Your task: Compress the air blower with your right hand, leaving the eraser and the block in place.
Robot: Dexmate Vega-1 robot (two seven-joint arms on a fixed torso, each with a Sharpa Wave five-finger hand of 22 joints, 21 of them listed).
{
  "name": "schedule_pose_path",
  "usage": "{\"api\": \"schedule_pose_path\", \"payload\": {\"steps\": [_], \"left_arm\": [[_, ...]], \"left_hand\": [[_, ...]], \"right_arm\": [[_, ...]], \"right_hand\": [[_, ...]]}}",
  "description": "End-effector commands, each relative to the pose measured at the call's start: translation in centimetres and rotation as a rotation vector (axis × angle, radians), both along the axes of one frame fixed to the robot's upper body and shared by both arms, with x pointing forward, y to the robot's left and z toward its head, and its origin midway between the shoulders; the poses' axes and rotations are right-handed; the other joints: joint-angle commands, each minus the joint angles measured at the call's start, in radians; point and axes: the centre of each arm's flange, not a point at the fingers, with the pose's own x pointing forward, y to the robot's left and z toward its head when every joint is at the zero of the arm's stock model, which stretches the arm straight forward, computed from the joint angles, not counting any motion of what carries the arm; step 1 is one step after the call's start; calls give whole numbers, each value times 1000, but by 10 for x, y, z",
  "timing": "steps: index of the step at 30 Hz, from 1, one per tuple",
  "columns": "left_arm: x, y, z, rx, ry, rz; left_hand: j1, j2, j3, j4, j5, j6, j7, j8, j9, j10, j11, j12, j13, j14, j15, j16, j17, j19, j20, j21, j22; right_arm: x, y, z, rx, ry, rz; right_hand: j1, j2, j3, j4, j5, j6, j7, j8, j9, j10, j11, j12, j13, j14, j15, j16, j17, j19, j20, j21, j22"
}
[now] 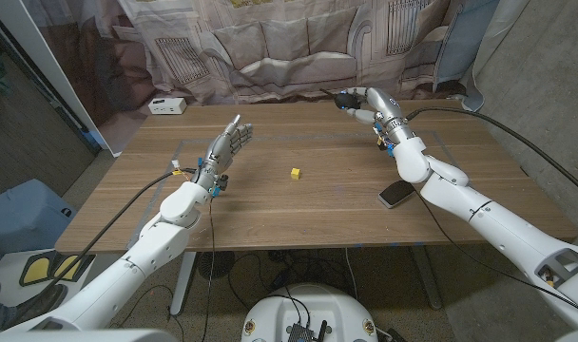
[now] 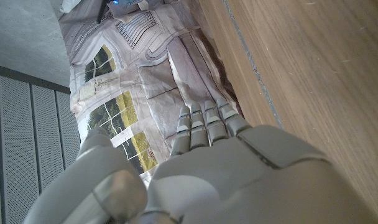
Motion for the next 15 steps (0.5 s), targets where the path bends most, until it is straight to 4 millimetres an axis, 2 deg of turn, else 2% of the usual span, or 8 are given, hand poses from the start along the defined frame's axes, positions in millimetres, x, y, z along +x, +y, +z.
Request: {"api": "schedule_pose_path", "payload": {"steps": [1, 5, 15], "left_arm": [[-2, 0, 0, 2, -2, 1], [-3, 0, 0, 4, -1, 0], [-5, -1, 1, 7, -2, 0]], "left_hand": [[-1, 9, 2, -8, -1, 5, 2, 0, 4, 2, -1, -2, 2, 6, 4, -2, 1, 9, 0, -3, 5], [-1, 9, 2, -8, -1, 5, 1, 0, 4, 3, 0, -2, 2, 6, 4, -2, 1, 9, 0, -3, 5], [-1, 10, 2, -9, -1, 6, 1, 0, 4, 2, 1, -3, 2, 7, 4, -2, 1, 9, -1, -3, 5]], "right_arm": [[-3, 0, 0, -9, -7, 6], [-4, 0, 0, -11, -9, 7], [-7, -1, -1, -12, -18, 7]], "right_hand": [[3, -13, -6, -3, -1, -7, -2, -5, 4, -10, 2, 1, 2, -10, -69, -4, 4, -6, 0, -4, 0], [3, -16, -9, -4, -1, -18, -2, -9, 4, -17, -5, 1, 2, -17, -68, -7, 4, -10, 0, -6, 0], [10, -22, -15, -9, -2, -36, -2, -13, 5, -43, -4, -1, 2, -35, -67, -12, 7, -21, -1, -13, -1]]}}
